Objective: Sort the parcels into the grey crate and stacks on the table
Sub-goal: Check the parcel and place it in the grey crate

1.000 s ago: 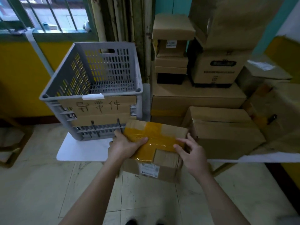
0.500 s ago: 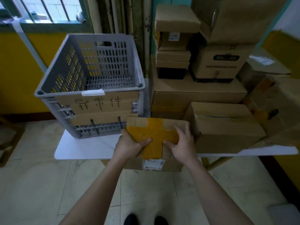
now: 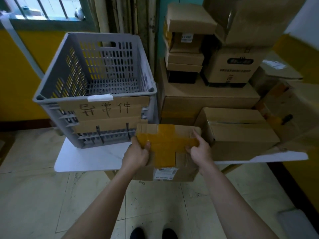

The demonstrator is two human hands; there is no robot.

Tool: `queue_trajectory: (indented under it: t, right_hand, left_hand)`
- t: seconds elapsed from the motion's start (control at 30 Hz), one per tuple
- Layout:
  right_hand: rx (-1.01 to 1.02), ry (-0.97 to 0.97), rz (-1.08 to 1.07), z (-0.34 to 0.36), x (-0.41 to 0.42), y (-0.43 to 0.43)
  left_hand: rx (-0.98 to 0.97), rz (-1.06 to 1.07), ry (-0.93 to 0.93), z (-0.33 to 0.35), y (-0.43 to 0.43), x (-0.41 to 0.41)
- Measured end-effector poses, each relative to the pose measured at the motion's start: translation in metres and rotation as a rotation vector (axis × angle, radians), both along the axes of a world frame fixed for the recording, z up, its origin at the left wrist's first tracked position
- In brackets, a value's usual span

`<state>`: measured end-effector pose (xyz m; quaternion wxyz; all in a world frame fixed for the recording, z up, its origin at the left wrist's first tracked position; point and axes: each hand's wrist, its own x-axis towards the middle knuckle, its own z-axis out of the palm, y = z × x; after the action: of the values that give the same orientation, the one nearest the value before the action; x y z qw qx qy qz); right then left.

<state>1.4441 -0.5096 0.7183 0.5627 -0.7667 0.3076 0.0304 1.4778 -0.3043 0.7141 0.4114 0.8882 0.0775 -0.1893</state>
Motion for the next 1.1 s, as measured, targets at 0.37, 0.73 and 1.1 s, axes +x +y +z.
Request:
queue_trajectory:
  t: [0.37, 0.73, 1.1]
  right_hand:
    - [-0.03, 0.042, -0.079, 0.007, -0.008, 0.003]
    - [-0.273, 0.15, -0.08, 0.009, -0.005, 0.02]
    - [-0.393, 0.075, -0.065, -0.009, -0.007, 0.011]
  left_hand:
    - [0.104, -0.104, -0.136, -0.006, 0.014, -0.003]
    - [-0.018, 0.003, 0.063, 0.0, -0.001, 0.018]
    - [0.118, 0.024, -0.12, -0.02, 0.0, 0.012]
